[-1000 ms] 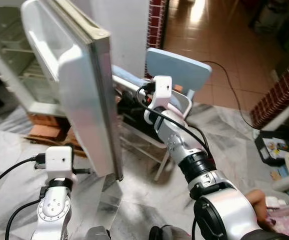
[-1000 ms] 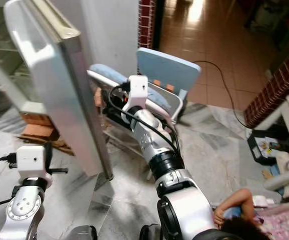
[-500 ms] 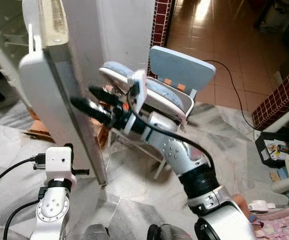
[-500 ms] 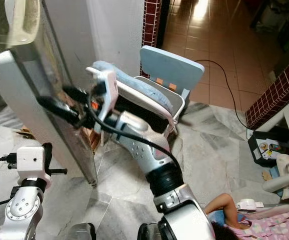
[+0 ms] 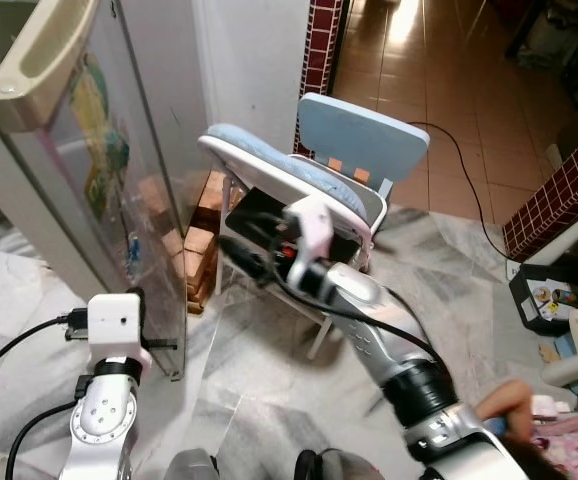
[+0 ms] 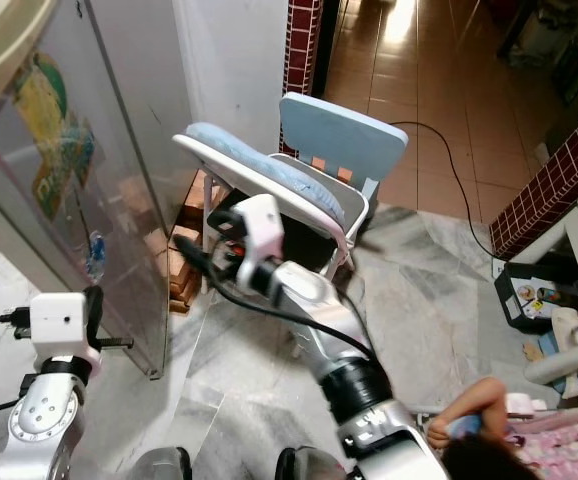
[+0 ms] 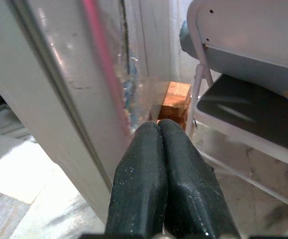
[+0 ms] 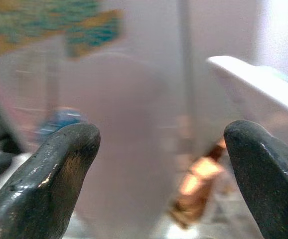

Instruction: Restocking fridge

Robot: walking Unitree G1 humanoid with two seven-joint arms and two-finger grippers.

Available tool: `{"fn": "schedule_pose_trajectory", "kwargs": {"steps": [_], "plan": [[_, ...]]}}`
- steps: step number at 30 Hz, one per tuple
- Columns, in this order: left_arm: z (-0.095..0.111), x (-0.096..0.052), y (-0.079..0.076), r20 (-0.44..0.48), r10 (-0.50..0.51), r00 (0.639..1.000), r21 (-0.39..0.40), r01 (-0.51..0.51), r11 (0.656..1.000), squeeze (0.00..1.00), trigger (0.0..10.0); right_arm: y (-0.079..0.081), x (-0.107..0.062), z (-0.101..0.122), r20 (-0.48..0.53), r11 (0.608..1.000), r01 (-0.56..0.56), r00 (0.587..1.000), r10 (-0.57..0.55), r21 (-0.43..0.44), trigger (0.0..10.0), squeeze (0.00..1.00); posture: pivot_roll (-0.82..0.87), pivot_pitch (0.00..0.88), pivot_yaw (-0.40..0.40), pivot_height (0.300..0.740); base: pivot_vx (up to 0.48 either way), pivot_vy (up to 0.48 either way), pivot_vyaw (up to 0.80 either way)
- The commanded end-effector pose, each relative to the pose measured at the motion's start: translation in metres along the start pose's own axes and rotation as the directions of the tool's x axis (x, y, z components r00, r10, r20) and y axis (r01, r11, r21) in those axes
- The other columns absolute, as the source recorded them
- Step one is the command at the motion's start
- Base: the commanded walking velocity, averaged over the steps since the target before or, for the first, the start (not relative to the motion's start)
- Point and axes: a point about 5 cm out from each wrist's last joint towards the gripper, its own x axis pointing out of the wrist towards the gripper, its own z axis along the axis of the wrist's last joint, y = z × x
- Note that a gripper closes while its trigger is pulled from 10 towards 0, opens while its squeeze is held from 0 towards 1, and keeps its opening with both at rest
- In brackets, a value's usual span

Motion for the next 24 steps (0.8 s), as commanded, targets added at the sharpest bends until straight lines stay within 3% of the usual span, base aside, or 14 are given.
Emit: {"fn": "schedule_pose_trajectory", "kwargs": {"steps": [1, 4, 9, 17, 19, 24], "plan": [[-0.003, -0.001, 0.001, -0.016, -0.008, 1.000, -0.005, 0.007, 1.000, 0.00, 10.0, -0.004, -0.006, 0.004, 0.028, 0.999, 0.041, 0.999, -0.040, -0.027, 10.0, 0.00, 0.07, 0.123, -0.046, 0.735, 0.000, 0.000, 0.00], [-0.003, 0.000, 0.001, -0.018, -0.008, 1.000, -0.012, 0.008, 1.000, 0.00, 10.0, -0.016, -0.019, -0.008, -0.001, 0.992, 0.125, 0.992, -0.125, -0.021, 10.0, 0.00, 0.07, 0.121, -0.045, 0.735, 0.000, 0.000, 0.00], [-0.002, 0.007, 0.009, -0.018, 0.001, 1.000, 0.014, 0.000, 1.000, 0.00, 10.0, -0.018, -0.023, -0.013, -0.005, 0.987, 0.156, 0.988, -0.157, -0.040, 10.0, 0.00, 0.06, 0.117, -0.036, 0.735, 0.000, 0.328, 0.00], [0.006, 0.024, 0.043, 0.026, 0.121, 0.992, 0.081, -0.123, 0.989, 0.00, 10.0, -0.018, -0.023, -0.012, 0.005, 0.983, 0.173, 0.985, -0.173, -0.052, 10.0, 0.00, 0.06, 0.110, -0.036, 0.735, 0.000, 0.480, 0.00], [0.004, 0.027, 0.057, 0.026, 0.180, 0.983, 0.094, -0.181, 0.979, 0.00, 10.0, -0.019, -0.024, -0.013, 0.004, 0.983, 0.177, 0.984, -0.177, -0.056, 10.0, 0.00, 0.06, 0.107, -0.038, 0.735, 0.000, 0.309, 0.00], [0.004, 0.030, 0.074, 0.026, 0.245, 0.969, 0.106, -0.246, 0.963, 0.00, 10.0, -0.021, -0.026, -0.015, -0.003, 0.980, 0.186, 0.982, -0.187, -0.064, 10.0, 0.00, 0.05, 0.105, -0.042, 0.735, 0.000, 0.117, 0.00]]}}
